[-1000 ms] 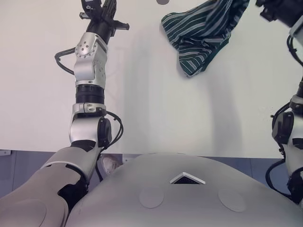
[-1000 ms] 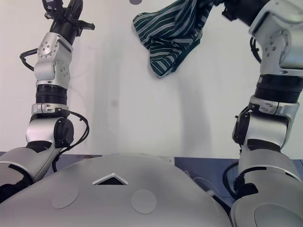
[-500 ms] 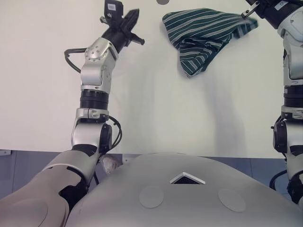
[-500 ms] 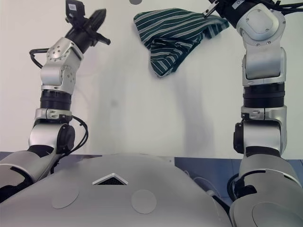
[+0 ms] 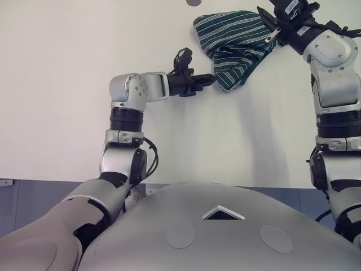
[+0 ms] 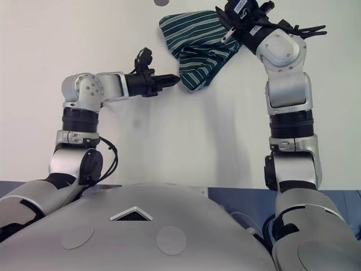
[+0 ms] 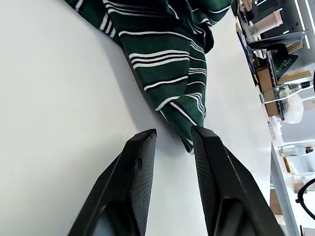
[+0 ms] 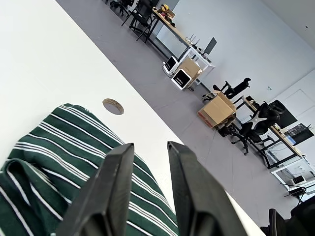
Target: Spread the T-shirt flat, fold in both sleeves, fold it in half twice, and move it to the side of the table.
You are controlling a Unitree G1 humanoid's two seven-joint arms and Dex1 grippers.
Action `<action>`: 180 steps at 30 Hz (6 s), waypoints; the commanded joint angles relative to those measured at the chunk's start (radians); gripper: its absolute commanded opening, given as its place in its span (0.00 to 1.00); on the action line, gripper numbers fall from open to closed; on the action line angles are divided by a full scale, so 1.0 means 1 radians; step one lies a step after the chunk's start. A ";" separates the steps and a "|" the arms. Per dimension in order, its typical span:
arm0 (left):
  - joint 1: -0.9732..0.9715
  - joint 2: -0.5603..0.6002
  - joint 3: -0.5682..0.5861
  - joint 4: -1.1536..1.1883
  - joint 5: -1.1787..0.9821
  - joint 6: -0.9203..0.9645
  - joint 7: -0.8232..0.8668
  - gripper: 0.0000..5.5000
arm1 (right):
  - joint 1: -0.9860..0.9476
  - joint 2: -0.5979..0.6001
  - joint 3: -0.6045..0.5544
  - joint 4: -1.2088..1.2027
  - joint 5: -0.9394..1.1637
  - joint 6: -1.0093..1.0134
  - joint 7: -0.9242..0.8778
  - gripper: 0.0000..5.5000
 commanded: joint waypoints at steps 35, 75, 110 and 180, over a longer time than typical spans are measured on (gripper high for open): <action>-0.460 0.053 0.681 0.254 -0.426 -0.338 0.346 0.00 | 0.036 0.191 -0.013 -0.209 0.240 0.253 0.060 0.46; -0.514 0.094 0.537 -0.041 -0.718 -0.303 0.520 0.00 | -0.056 0.328 0.074 -0.003 0.199 0.203 0.000 0.35; -1.158 0.354 0.269 1.054 0.102 -0.916 0.129 0.00 | -1.148 0.124 0.007 1.230 -0.176 -0.308 -0.268 0.01; 0.308 0.543 -0.164 -0.144 0.119 -0.501 -0.590 0.00 | -0.003 0.270 -0.184 0.124 0.776 0.599 0.028 0.02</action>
